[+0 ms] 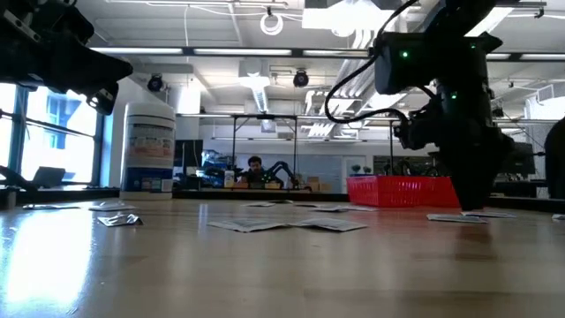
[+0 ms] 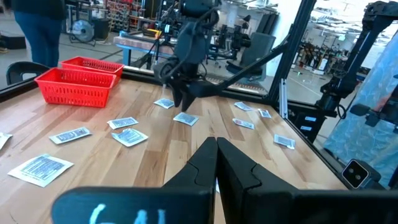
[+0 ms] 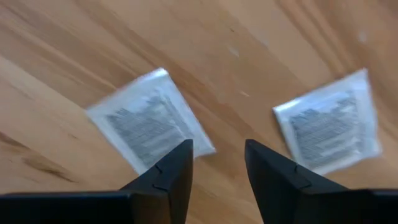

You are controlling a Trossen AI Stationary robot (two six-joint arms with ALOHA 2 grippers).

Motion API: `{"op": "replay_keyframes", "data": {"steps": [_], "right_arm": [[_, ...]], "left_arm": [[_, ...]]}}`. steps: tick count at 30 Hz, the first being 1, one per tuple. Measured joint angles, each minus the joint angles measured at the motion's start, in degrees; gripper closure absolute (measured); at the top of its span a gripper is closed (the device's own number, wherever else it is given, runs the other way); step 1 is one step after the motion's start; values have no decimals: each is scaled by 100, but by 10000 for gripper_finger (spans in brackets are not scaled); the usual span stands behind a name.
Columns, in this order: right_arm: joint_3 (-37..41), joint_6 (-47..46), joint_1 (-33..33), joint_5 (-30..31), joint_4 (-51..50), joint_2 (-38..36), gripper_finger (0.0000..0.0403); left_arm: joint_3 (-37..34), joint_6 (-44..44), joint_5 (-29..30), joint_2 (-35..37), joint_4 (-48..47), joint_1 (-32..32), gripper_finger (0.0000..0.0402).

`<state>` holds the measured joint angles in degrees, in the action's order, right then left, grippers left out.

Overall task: Pick & Place First Aid Supplies
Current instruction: Put the towelette pack into the left red bin

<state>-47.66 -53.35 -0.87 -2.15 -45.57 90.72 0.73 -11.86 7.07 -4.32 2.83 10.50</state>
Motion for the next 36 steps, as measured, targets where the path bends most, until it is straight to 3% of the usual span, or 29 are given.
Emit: {"op": "replay_keyframes", "data": {"steps": [13,21,36], "right_arm": [[-2,-1109,-351,-8,185,0,281],[125,-1107,-496,465,416,-2,281],[518,-582,-526,498,790,-28,285]], "left_arm": [[0,0,0,-1,0,0,401],[0,0,0,0,0,0,401],[0,0,0,0,0,0,401]]}}
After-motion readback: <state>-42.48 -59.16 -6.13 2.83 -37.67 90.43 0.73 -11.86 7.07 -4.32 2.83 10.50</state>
